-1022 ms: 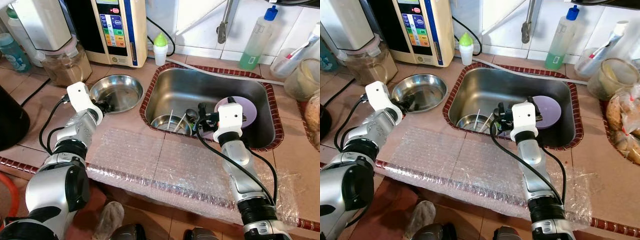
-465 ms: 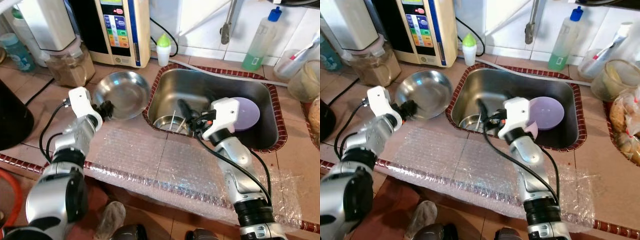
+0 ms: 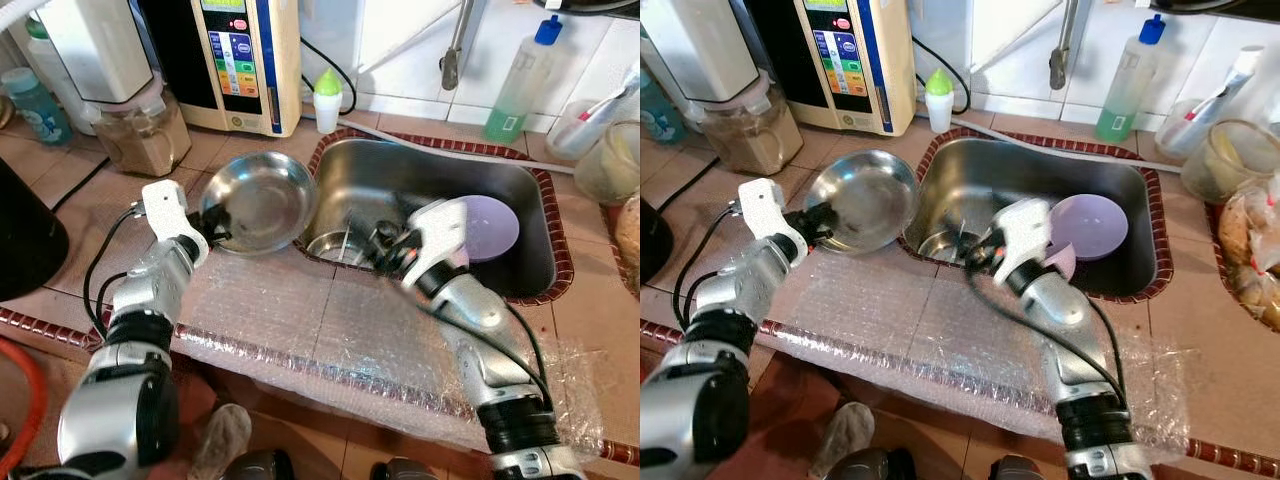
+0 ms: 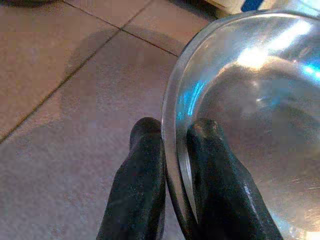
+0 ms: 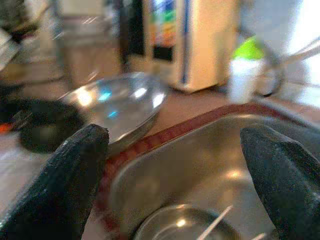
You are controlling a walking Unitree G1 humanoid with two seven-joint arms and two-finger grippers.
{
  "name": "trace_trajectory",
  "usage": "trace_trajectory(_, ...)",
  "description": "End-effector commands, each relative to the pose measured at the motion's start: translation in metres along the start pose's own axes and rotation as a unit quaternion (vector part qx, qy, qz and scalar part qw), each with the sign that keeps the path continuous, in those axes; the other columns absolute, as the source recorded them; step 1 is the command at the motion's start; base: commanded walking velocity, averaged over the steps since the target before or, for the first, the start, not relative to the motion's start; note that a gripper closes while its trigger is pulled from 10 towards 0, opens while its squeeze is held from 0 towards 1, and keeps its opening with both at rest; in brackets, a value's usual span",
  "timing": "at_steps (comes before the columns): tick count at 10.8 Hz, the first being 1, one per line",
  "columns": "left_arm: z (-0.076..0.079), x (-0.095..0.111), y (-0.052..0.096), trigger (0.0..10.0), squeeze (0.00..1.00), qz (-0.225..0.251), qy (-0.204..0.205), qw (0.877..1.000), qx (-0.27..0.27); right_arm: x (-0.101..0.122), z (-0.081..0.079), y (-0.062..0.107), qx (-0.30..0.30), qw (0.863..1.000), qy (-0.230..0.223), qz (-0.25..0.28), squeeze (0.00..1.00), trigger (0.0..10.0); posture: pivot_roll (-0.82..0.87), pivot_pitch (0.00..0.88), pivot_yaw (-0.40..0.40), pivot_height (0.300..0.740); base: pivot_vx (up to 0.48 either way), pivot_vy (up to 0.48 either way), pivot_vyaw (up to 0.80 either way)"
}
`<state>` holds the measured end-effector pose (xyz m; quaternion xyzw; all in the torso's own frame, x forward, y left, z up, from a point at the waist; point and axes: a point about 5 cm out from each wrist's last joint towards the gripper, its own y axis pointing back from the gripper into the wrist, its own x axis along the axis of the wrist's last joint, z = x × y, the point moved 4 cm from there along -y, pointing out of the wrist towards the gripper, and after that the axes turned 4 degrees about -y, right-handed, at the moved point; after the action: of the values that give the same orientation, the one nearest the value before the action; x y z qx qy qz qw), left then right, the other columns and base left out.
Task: Kitchen organization
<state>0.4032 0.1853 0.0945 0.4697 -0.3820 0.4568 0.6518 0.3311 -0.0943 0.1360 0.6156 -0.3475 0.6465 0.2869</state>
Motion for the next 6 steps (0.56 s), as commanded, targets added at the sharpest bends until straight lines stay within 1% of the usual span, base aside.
trace_trajectory(1,-0.003,-0.037,0.005,0.0,0.00,-0.063,-0.014,0.998,0.007,-0.007,-0.010,0.002,0.039,0.999,0.014,-0.027,0.00,10.0,-0.17,0.026,0.060,0.740,0.000,0.000,0.00)
trace_trajectory(2,-0.002,-0.037,0.005,0.0,0.00,-0.061,-0.014,0.998,0.007,-0.010,-0.010,0.003,0.047,0.998,0.017,-0.037,0.00,10.0,-0.17,0.025,0.059,0.740,0.000,0.000,0.00)
trace_trajectory(3,0.002,-0.032,0.005,0.0,0.00,-0.045,-0.033,0.998,0.000,-0.016,-0.010,0.006,0.060,0.996,0.032,-0.060,0.00,10.0,-0.17,0.023,0.056,0.740,0.000,0.000,0.00)
trace_trajectory(4,0.005,-0.027,0.005,0.0,0.00,-0.033,-0.039,0.999,-0.006,-0.017,-0.009,0.008,0.062,0.996,0.028,-0.064,0.00,10.0,-0.16,0.022,0.053,0.740,0.000,0.000,0.00)
trace_trajectory(5,0.008,-0.019,0.005,0.0,0.00,-0.008,-0.068,0.998,-0.008,-0.017,-0.008,0.008,0.065,0.995,0.031,-0.067,0.00,10.0,-0.16,0.021,0.049,0.740,0.000,0.000,0.00)
trace_trajectory(6,0.010,-0.011,0.005,0.0,0.00,0.014,-0.082,0.997,-0.004,-0.016,-0.007,0.006,0.063,0.995,0.033,-0.064,0.00,10.0,-0.16,0.021,0.047,0.740,0.000,0.000,0.00)
